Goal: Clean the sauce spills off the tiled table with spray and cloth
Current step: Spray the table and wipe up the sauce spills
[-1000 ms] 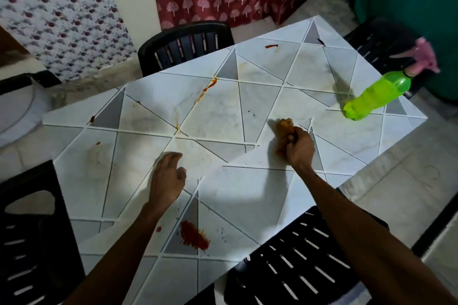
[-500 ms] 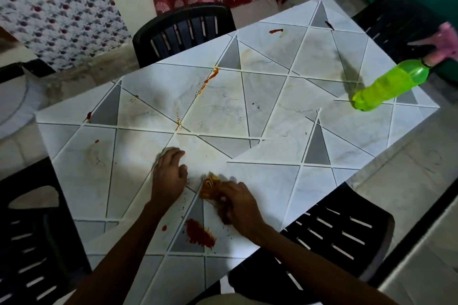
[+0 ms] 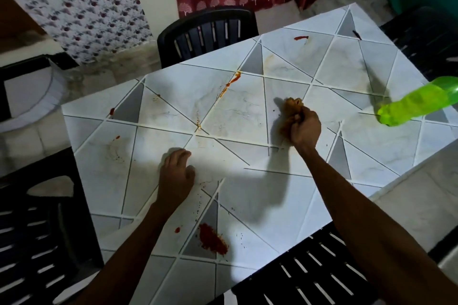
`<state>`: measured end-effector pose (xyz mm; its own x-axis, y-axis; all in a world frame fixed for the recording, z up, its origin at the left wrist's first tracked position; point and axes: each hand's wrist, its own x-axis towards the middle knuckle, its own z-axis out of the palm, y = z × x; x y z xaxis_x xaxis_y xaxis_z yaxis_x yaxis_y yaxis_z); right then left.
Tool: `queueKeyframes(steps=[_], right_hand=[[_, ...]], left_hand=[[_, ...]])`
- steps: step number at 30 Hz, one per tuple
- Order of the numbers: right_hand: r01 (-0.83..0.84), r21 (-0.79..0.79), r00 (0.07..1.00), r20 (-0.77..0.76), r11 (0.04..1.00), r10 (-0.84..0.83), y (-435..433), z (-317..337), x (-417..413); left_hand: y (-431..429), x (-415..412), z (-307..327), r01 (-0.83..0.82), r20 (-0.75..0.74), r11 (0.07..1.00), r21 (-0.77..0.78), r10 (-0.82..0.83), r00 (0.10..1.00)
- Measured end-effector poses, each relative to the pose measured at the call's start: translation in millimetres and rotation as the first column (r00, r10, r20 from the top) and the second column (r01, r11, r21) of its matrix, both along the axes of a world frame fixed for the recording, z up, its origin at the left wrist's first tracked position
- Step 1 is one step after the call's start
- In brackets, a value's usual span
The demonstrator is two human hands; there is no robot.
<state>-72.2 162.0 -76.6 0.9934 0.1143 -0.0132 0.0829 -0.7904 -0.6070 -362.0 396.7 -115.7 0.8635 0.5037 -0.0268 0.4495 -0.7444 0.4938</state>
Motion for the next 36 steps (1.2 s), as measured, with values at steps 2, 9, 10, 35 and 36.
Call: queueKeyframes(steps=[2, 9, 10, 35, 36], right_hand=[[-0.043, -0.082, 0.999, -0.021, 0.996, 0.041, 7.6, -8.8, 12.3], [-0.467, 0.022, 0.863, -0.204, 0.884, 0.461, 67.2, -10.3, -56.5], [-0.502, 0.049, 0.839, -0.213, 0.863, 0.5, 73.4, -6.0, -76.3], [-0.517, 0.016, 0.856, 0.034, 0.856, 0.516, 136.9, 17.9, -98.7], [-0.496, 0.055, 0.868, 0.009, 0.867, 0.496, 148.5, 16.4, -96.6]], left_hand=[[3.9, -4.0, -3.0, 0.008, -0.031, 1.0, 0.004, -0.008, 0.999], [8.3, -14.4, -3.7, 0.011, -0.044, 1.0, -0.027, -0.012, 0.999], [8.8, -16.7, -2.9, 0.008, -0.046, 1.0, -0.028, -0.009, 0.999], [22.2, -100.9, 3.6, -0.155, 0.0, 0.987, -0.044, 0.155, 0.988], [23.5, -105.8, 3.5, -0.179, -0.011, 0.983, -0.048, 0.178, 0.984]])
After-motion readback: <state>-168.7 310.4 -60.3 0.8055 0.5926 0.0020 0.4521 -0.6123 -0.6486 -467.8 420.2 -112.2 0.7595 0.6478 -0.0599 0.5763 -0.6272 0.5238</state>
